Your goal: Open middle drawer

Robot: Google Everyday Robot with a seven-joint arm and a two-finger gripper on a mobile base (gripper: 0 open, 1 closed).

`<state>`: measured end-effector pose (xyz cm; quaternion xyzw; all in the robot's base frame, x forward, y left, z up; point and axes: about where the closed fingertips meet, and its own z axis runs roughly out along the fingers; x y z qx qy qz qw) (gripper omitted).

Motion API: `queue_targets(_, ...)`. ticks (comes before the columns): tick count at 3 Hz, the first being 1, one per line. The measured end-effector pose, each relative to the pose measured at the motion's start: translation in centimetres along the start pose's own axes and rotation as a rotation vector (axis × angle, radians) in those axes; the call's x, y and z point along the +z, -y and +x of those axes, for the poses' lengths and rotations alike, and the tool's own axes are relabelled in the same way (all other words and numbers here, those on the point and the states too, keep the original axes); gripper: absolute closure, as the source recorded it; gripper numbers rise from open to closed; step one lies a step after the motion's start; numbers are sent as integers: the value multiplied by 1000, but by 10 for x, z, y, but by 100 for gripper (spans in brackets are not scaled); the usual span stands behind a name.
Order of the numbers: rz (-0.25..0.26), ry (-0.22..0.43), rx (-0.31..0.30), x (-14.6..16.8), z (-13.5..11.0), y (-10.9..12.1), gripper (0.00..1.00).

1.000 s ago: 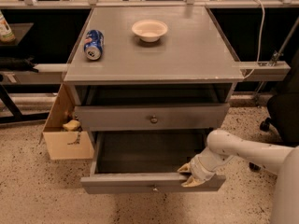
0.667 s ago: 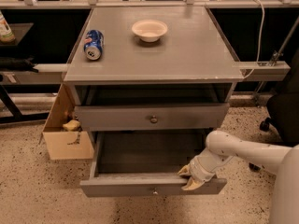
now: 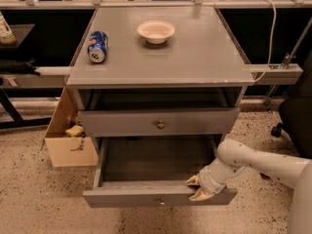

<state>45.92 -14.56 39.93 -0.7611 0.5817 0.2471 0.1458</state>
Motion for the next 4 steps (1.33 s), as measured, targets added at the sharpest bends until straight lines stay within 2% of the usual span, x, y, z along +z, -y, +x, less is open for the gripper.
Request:
queue_targets(3, 0, 0, 0, 0, 0, 0, 12)
queue_targets(4, 0, 0, 0, 0, 0, 0, 0)
